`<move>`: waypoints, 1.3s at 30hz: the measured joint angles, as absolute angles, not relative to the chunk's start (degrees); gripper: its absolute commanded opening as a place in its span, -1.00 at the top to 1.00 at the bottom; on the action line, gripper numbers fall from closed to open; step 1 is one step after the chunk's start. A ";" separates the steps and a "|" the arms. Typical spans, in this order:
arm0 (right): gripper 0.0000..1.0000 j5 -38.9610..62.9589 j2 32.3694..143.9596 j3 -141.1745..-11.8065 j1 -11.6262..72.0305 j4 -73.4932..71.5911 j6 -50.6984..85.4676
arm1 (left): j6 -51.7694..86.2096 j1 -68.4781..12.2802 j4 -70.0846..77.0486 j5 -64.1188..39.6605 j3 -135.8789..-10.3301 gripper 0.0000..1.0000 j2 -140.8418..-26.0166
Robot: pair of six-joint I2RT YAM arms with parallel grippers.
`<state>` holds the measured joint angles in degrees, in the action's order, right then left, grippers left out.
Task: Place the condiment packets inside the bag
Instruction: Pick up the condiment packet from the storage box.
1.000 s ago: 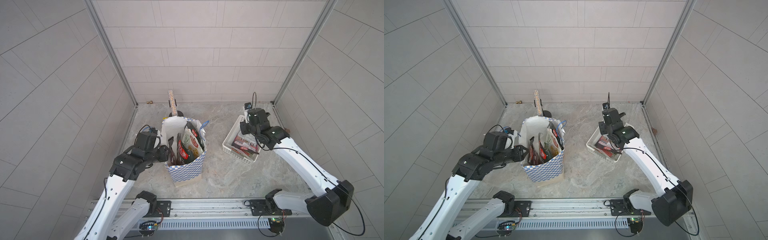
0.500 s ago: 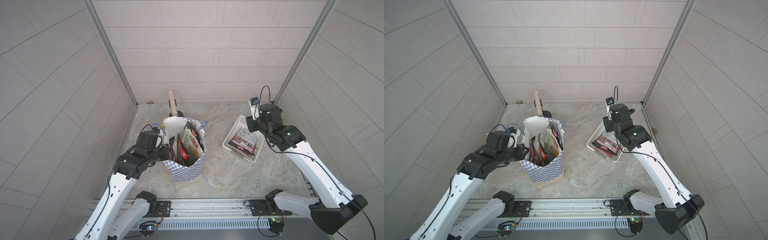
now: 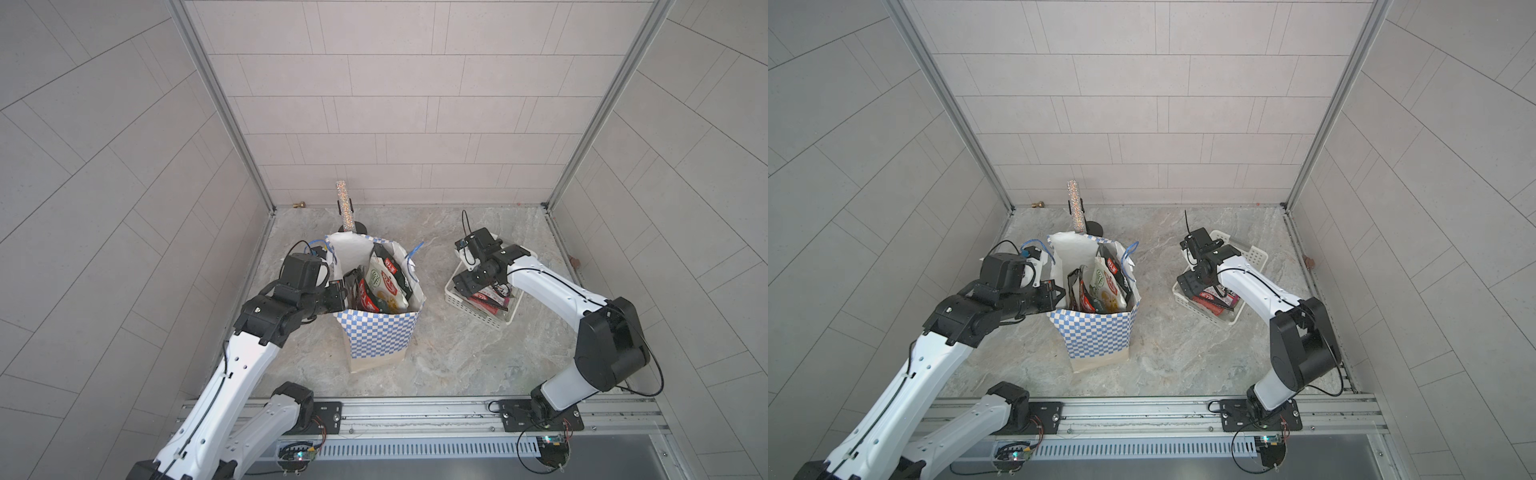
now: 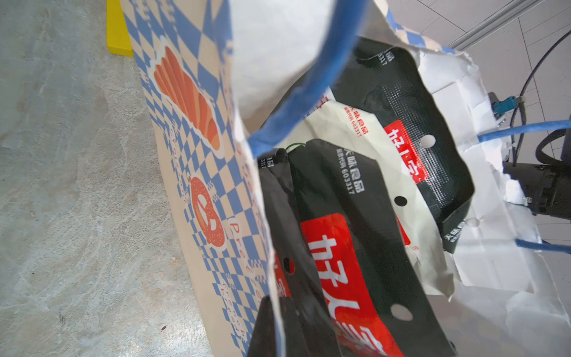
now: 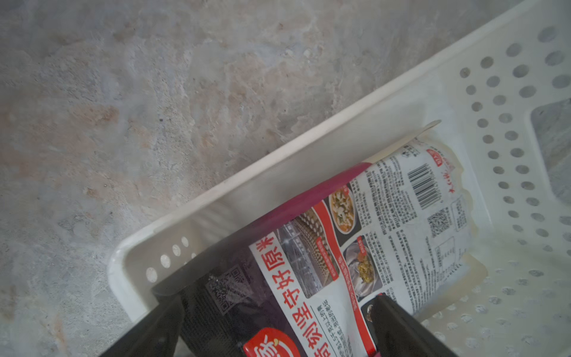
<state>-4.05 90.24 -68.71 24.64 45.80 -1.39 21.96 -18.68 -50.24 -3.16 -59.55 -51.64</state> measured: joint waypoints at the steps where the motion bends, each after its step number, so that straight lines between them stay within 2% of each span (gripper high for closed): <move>1: -0.99 -3.92 90.80 -68.95 24.88 45.74 -1.50 | 21.96 -18.68 -49.98 -3.20 -59.55 1.00 -51.90; 14: -1.00 -8.49 94.94 -69.60 31.88 45.25 -2.13 | 21.39 -18.76 -49.93 -1.83 -58.50 1.00 -49.93; 17: -0.89 -11.46 94.94 -69.58 32.56 45.52 -1.65 | 21.39 -18.76 -50.15 -1.63 -58.13 1.00 -49.23; 22: -0.30 -17.23 94.94 -69.04 32.29 45.17 -0.73 | 21.39 -18.76 -50.41 -1.17 -58.00 1.00 -48.77; 24: 0.11 -18.33 94.98 -68.31 31.90 44.58 -0.58 | 21.39 -18.76 -50.41 -1.06 -57.98 1.00 -48.77; 26: 0.83 -19.09 95.09 -67.72 31.48 43.90 -0.27 | 21.39 -18.76 -50.43 -1.04 -57.98 1.00 -48.77; 27: 1.00 -19.53 95.09 -67.46 31.40 43.64 0.05 | 21.39 -18.76 -50.48 -1.04 -57.98 1.00 -48.77; 32: 1.00 -23.73 93.80 -67.16 30.20 42.22 1.30 | 21.30 -18.76 -50.87 -0.84 -58.04 0.77 -48.77; 39: 1.00 -27.00 80.99 -66.85 25.17 40.53 2.42 | 21.12 -18.76 -51.22 -0.60 -61.36 0.47 -48.62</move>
